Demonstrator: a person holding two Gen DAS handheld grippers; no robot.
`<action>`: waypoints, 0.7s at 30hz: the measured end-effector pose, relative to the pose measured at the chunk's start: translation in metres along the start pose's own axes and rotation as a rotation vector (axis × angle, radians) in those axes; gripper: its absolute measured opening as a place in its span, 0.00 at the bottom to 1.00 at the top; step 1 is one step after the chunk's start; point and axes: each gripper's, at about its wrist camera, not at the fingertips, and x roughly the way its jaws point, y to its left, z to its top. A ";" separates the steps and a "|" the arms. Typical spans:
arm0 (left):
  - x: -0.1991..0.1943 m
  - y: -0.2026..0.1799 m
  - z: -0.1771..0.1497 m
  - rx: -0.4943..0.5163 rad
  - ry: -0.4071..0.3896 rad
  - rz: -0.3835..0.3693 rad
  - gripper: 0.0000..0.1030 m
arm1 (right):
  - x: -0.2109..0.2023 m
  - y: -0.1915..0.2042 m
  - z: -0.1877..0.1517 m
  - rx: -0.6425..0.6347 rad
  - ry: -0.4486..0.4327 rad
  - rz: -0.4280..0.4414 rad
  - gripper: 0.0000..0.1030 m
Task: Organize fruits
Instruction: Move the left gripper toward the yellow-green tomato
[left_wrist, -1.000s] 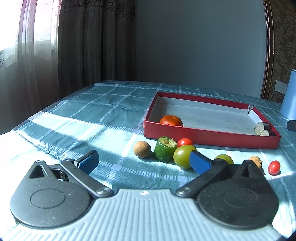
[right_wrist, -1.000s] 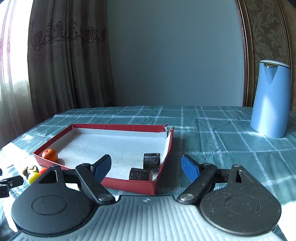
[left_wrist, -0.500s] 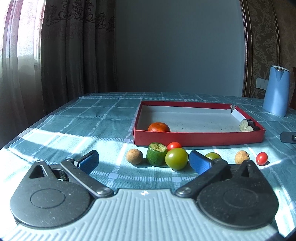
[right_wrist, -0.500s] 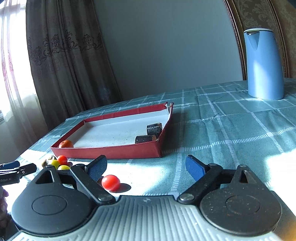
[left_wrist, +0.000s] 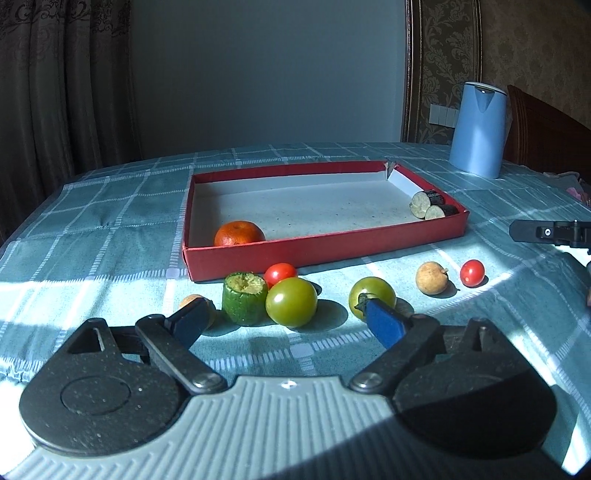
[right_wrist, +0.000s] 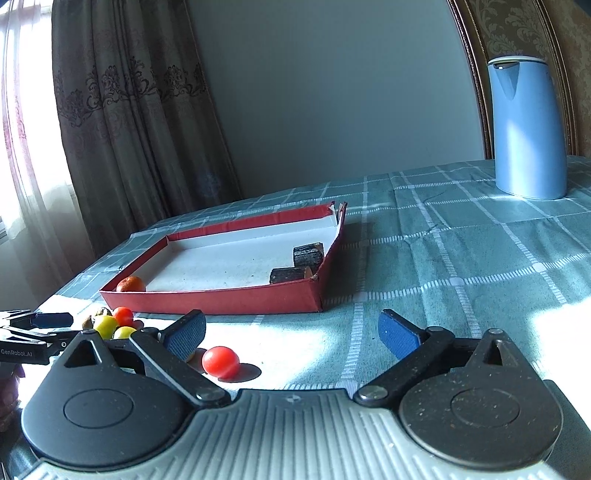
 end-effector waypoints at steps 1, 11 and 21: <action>-0.001 -0.004 0.000 0.019 -0.009 0.003 0.88 | 0.000 0.000 0.000 0.002 0.002 0.000 0.97; 0.009 -0.015 0.001 0.046 0.015 0.032 0.71 | 0.002 -0.002 0.000 0.012 0.017 0.001 0.98; 0.014 -0.015 0.004 -0.010 0.018 0.001 0.57 | 0.002 -0.003 0.000 0.019 0.016 -0.002 0.98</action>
